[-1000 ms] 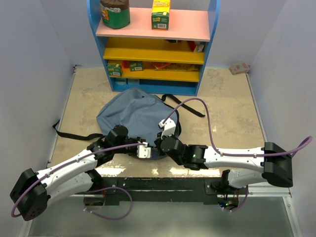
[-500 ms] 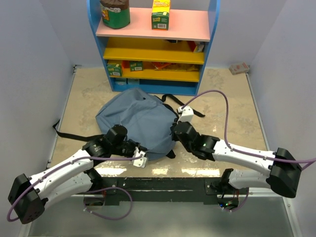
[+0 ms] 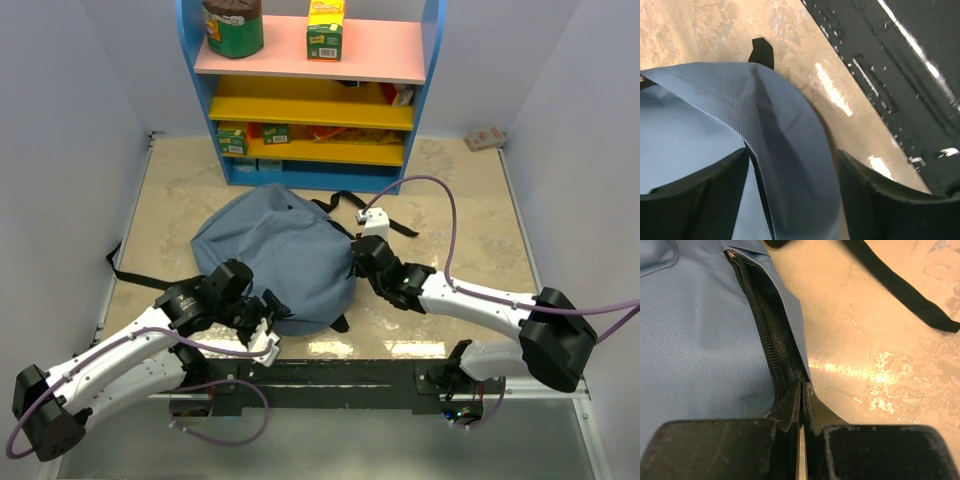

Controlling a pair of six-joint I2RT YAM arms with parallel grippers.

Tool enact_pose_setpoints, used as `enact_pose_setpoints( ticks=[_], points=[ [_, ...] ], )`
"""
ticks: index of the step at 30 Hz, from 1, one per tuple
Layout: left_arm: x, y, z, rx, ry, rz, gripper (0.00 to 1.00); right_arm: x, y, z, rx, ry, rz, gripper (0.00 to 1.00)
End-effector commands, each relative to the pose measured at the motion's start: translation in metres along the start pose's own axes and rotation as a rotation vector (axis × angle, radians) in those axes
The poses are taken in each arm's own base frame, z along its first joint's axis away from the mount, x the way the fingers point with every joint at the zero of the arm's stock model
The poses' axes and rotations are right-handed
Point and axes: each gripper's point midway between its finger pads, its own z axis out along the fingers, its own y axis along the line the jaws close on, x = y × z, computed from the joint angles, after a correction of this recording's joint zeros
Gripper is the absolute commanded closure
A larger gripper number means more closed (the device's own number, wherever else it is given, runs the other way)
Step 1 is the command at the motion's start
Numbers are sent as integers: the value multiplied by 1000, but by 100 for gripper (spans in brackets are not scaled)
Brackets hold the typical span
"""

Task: Pack the student bag
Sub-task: Zip the student bag at the center of the board.

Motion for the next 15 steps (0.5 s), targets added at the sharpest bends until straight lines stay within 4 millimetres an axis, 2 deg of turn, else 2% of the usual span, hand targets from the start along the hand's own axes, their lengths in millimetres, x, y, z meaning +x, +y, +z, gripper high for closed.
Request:
enact_pose_setpoints(
  ticks=[1, 2, 4, 5, 7, 8, 11, 15],
  points=[
    [-31, 17, -8, -51, -110, -99, 18, -52, 17, -6, -61, -129, 82, 100],
    [-41, 36, -8, -119, -159, -176, 17, -54, 21, -9, -88, -130, 100, 100],
    [-48, 56, -8, -190, -205, -267, 16, -51, 35, -14, -167, -112, 142, 100],
    [-55, 79, -12, -280, -251, -352, 16, -45, 37, -15, -186, -99, 149, 100],
    [-52, 93, -7, -338, -280, -457, 18, -45, 46, -24, -241, -102, 189, 100],
    [-55, 112, -11, -415, -319, -516, 19, -38, 45, -24, -245, -91, 195, 100],
    [-49, 132, -3, -518, -335, -599, 23, -32, 51, -32, -282, -82, 225, 100],
    [-47, 129, 19, -515, -299, -648, 25, -29, 52, -37, -294, -78, 252, 100]
  ],
)
